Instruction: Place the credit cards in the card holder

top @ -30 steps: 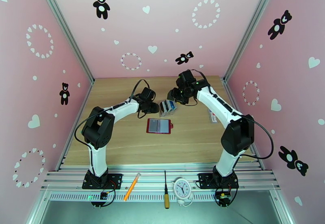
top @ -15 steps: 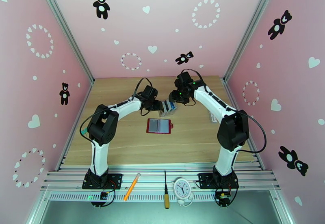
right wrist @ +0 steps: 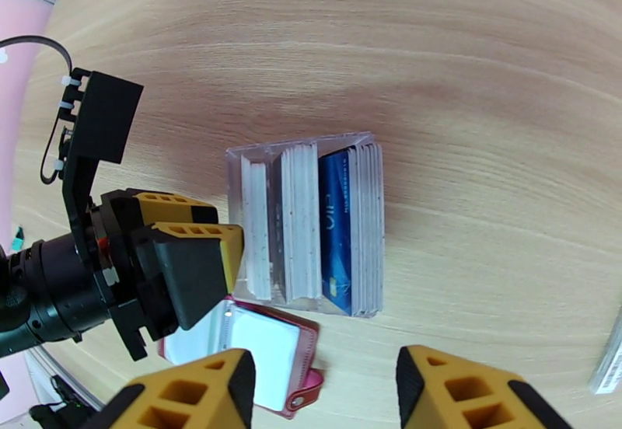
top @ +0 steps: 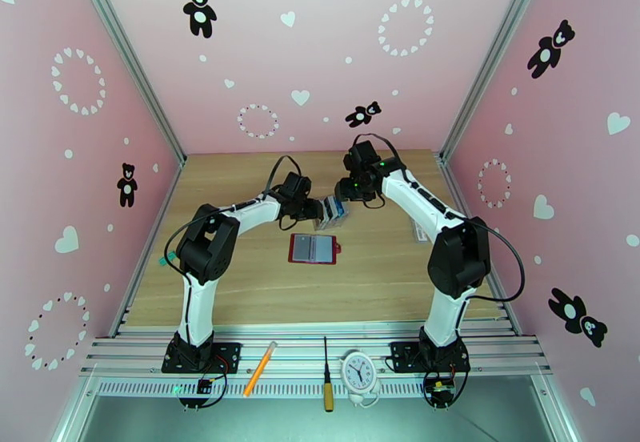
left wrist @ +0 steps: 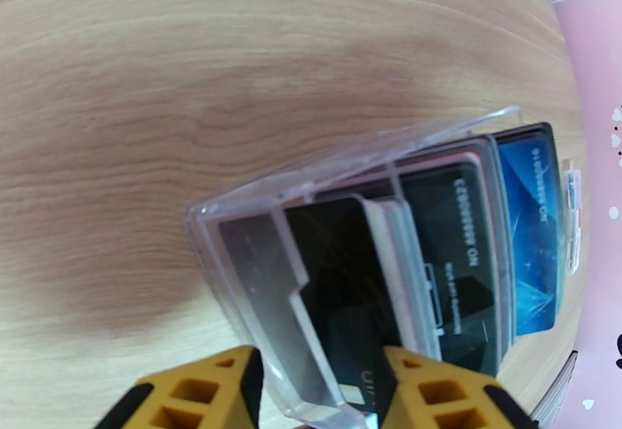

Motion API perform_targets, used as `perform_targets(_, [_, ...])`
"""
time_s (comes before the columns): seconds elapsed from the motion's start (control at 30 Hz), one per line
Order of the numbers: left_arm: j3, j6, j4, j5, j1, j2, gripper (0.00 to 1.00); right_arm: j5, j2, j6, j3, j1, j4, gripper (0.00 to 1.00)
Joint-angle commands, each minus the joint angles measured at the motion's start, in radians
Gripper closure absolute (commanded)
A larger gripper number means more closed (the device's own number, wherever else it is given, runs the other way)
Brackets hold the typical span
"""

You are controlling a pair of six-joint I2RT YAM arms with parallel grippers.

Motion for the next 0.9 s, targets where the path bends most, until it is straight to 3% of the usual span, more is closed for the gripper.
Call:
perform_targets(0.0, [-0.032,-0.008,0.053,0.035,0.001,-0.004,0.55,0.031,0.003,-0.043,0.001,-0.003,-0.004,0.46])
perform_targets(0.23, [-0.064,-0.004,0.093,0.039,0.004,0.006,0.56,0.033,0.026,-0.062,0.015,-0.003,-0.011,0.46])
perform_targets(0.47, [-0.086,0.017,0.08,0.007,0.007,-0.012,0.64,0.024,0.062,-0.08,0.033,-0.003,-0.025,0.47])
perform_targets(0.87, [-0.103,0.009,0.076,0.003,0.042,0.002,0.62,0.056,0.16,-0.105,0.107,-0.001,-0.066,0.5])
